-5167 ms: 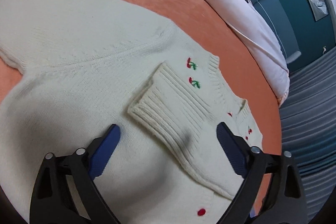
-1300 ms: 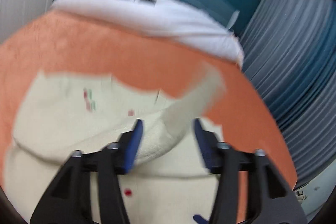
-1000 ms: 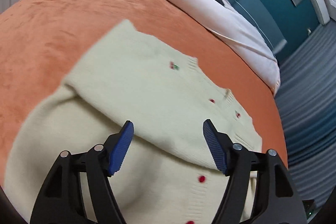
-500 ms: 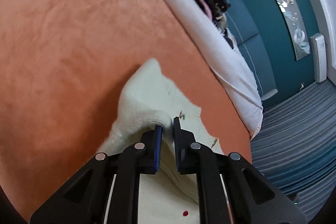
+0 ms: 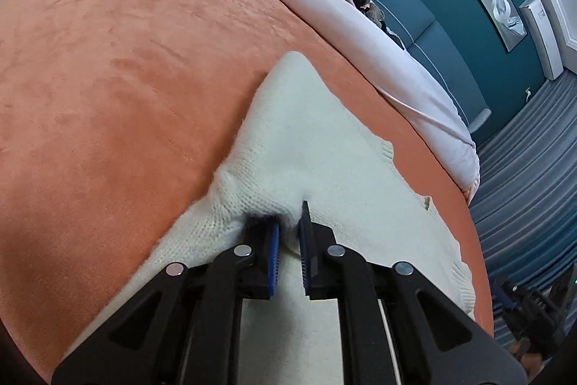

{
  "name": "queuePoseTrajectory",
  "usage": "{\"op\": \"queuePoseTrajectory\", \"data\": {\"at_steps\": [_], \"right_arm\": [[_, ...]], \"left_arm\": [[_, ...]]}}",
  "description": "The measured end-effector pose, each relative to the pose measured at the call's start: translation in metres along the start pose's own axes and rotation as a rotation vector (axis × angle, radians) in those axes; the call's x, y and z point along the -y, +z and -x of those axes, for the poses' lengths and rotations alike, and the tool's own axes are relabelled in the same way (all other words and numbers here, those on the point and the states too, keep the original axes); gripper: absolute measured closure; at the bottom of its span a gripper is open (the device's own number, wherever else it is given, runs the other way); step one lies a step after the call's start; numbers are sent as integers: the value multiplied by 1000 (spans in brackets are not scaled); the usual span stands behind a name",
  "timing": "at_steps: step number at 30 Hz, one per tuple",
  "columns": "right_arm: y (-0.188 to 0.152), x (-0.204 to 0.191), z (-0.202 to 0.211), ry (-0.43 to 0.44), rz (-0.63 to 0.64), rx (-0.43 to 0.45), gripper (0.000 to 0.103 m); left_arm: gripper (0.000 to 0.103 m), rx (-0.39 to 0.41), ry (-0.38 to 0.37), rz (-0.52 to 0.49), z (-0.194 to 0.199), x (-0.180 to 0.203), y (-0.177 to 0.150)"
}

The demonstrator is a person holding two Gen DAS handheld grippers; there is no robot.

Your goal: Fold small clothes

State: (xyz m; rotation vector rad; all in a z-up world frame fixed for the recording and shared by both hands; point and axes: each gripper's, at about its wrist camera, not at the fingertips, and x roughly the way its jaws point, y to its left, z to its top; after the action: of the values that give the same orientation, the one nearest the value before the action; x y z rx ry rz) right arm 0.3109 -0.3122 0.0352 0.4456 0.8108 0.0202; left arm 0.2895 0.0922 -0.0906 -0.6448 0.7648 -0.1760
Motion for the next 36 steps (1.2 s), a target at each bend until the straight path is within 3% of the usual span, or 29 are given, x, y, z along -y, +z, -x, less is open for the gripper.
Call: {"op": "queuePoseTrajectory", "data": {"at_steps": [3, 6, 9, 11, 13, 15, 17, 21, 23, 25, 27, 30, 31, 32, 33, 36], "right_arm": [[3, -99, -44, 152, 191, -110, 85], [2, -177, -101, 257, 254, -182, 88], [-1, -217, -158, 296, 221, -269, 89], [-7, -226, -188, 261, 209, -318, 89], [-13, -219, -206, 185, 262, -339, 95], [-15, -183, -194, 165, 296, -307, 103], [-9, -131, -170, 212, 216, -275, 103], [-1, -13, -91, 26, 80, -144, 103], [-6, 34, -38, -107, -21, -45, 84], [-14, 65, -8, -89, -120, -10, 52], [-25, 82, 0, -56, -191, -36, 41], [-37, 73, -21, -38, -154, -118, 41], [-36, 65, -25, -79, -123, -114, 46], [-32, 57, -28, -77, -107, -118, 61], [-24, 53, -21, -11, -132, -96, 88], [0, 40, 27, 96, -105, 89, 90]], "left_arm": [[93, 3, -6, 22, 3, -2, 5], [92, 21, 11, 17, 13, -5, 5], [92, 31, 4, 61, 15, -18, 8], [92, 35, 9, 57, 13, -20, 7], [92, 40, 14, 39, 11, -19, 6], [92, 44, -1, 43, 10, -22, 5], [92, 49, -9, 37, 8, -23, 4], [91, 56, 2, 15, 8, -20, 1], [91, 57, 4, 15, 9, -19, 1], [91, 56, 10, 13, 9, -18, 1], [91, 54, 13, 14, 9, -18, 1], [91, 38, 25, 31, 9, -17, 5], [91, 19, 43, 47, 9, -14, 8], [92, -4, 64, 63, 9, -11, 14], [94, -16, 78, 85, 13, -7, 22], [94, 17, 66, 125, 25, -5, 41]]}}
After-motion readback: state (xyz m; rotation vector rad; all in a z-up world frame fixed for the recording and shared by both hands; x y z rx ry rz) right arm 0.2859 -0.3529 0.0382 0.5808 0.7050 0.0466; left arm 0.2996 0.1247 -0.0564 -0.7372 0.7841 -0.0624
